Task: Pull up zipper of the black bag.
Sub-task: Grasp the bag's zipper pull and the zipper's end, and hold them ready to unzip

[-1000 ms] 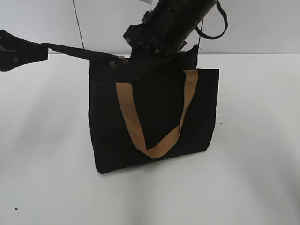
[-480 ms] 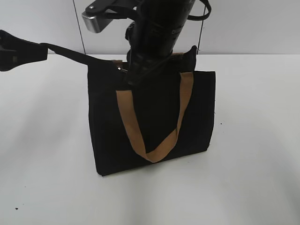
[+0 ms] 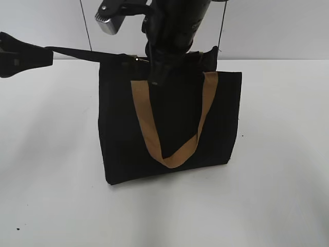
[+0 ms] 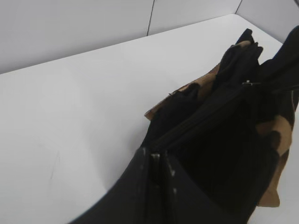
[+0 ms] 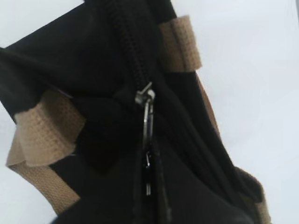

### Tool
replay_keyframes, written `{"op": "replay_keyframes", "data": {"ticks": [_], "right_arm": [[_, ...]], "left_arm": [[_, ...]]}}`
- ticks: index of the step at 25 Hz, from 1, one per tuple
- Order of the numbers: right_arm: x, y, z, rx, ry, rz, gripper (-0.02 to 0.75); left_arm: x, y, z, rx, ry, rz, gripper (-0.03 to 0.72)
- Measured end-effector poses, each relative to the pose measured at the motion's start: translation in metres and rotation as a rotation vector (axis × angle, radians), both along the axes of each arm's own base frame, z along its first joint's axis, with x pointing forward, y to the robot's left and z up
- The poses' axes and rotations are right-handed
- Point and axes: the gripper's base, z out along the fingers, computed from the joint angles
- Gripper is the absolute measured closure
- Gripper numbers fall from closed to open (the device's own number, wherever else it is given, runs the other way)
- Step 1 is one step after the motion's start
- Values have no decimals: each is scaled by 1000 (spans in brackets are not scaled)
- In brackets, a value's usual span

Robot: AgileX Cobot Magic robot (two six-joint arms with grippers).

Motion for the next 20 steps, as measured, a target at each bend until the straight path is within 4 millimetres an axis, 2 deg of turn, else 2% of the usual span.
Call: {"op": "replay_keyframes", "data": {"ticks": [5,13,20], "right_arm": [[1,-2,1,-43,-28,26,745],[-2,-5,5,-58,-24,43,745],[6,-25,6,-92,14,-8,745]], "left_arm": [[4,5,-1,27,-14,62,656],[4,4,-1,29,-13,65,656],[4,4,-1,28,-12,60,656]]}}
